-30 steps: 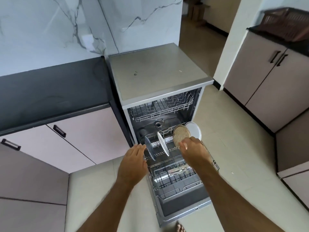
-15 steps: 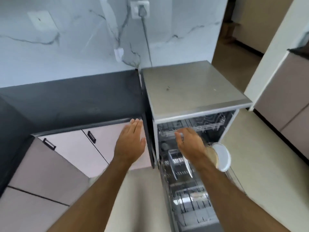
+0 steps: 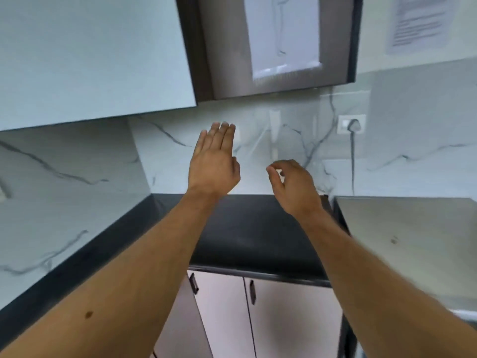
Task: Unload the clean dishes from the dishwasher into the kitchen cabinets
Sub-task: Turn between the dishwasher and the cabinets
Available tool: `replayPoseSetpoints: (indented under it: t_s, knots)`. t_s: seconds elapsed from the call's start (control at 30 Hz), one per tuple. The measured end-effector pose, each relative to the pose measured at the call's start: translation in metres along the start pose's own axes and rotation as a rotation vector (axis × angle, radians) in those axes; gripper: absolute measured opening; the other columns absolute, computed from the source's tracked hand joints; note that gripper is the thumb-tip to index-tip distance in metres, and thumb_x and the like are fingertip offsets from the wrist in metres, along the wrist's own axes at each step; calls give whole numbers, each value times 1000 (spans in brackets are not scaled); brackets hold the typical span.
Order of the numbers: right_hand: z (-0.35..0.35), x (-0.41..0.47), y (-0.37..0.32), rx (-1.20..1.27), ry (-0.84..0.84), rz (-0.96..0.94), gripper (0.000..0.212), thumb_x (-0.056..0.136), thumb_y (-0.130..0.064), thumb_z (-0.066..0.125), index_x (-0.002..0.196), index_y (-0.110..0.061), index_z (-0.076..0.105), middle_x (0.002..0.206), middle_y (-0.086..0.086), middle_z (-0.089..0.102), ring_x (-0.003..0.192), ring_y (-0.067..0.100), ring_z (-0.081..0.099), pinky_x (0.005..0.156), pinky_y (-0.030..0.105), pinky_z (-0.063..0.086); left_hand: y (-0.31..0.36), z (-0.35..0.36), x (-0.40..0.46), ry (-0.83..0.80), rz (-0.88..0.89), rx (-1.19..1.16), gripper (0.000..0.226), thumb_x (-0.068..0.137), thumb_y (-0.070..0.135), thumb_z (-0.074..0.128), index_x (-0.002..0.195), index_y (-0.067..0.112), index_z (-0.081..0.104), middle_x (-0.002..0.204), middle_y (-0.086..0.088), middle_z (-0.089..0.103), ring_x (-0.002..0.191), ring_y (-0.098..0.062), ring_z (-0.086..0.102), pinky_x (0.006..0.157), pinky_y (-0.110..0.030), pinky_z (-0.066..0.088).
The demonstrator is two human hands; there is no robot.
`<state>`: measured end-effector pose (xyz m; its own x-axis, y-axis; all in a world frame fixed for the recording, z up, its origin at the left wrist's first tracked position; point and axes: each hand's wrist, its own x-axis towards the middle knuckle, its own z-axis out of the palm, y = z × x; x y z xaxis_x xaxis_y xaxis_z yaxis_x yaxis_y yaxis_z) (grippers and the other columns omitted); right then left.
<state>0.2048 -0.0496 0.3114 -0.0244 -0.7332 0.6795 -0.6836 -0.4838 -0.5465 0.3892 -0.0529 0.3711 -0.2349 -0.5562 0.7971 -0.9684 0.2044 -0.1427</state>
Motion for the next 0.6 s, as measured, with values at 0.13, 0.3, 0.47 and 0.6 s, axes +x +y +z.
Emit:
replayPoseSetpoints:
  t_s: [0.13,0.3,0.47,0.6]
  knots:
    - [28,77,-58,56,91,-121,25,102,-23,49,113,-11,68,111,6,69,99,22,66,88,26,47,-52,-18,40,23,24,118,75,89,22,51,156,10,19,162,-7,20,151,-23,9,124,-40,4]
    - [46,148,-123,204,52,1,38,102,-14,47,139,-6,53,139,11,58,128,24,53,107,27,37,-91,-26,78,63,42,250,83,83,17,54,156,10,16,164,-7,14,152,-25,5,124,-42,2]
    - [63,182,-156,473,-70,54,49,85,-24,44,131,-12,60,117,4,68,105,22,65,99,42,52,-107,-31,104,127,228,410,82,79,25,51,154,8,23,164,-9,14,152,-27,8,123,-46,6]
    - [63,184,-161,648,-113,84,33,86,-12,44,104,-12,71,93,8,74,90,27,70,85,50,58,-109,-35,111,107,254,434,78,82,33,52,152,7,30,162,-10,20,151,-26,11,123,-45,5]
